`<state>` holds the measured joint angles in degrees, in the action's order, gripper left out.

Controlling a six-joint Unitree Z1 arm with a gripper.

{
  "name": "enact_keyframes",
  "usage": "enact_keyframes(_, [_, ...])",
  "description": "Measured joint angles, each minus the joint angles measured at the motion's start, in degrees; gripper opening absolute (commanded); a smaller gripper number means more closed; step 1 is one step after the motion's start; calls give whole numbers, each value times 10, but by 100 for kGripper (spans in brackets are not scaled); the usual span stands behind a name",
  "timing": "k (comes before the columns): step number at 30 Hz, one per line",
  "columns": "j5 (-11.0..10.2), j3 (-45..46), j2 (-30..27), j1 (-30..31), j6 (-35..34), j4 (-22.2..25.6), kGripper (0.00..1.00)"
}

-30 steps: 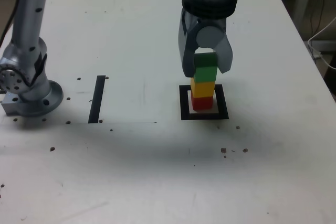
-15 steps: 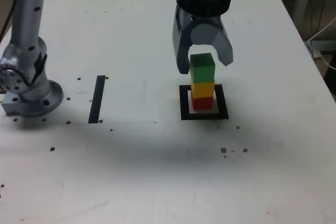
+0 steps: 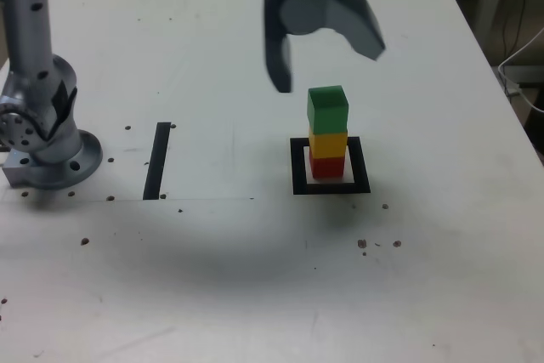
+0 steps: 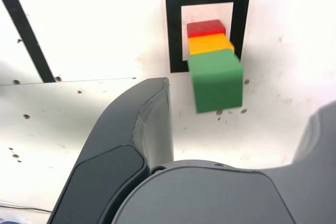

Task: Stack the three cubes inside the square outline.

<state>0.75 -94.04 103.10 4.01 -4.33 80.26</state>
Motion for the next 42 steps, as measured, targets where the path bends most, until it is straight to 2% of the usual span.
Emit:
enact_keyframes(5, [-10, 64, -48, 0, 4, -13, 99])
enact_keyframes(8, [-29, 121, -90, -4, 4, -24, 99])
enact_keyframes(10, [-35, 160, -111, -8, 8, -33, 100])
enact_keyframes(18, [-37, 296, -131, -18, 31, -62, 100])
enact_keyframes(21, [-37, 348, -132, -19, 33, -98, 100])
enact_keyframes(26, [-38, 432, -134, -19, 34, -184, 100])
enact_keyframes(42, [-68, 506, -203, -19, 20, -208, 99])
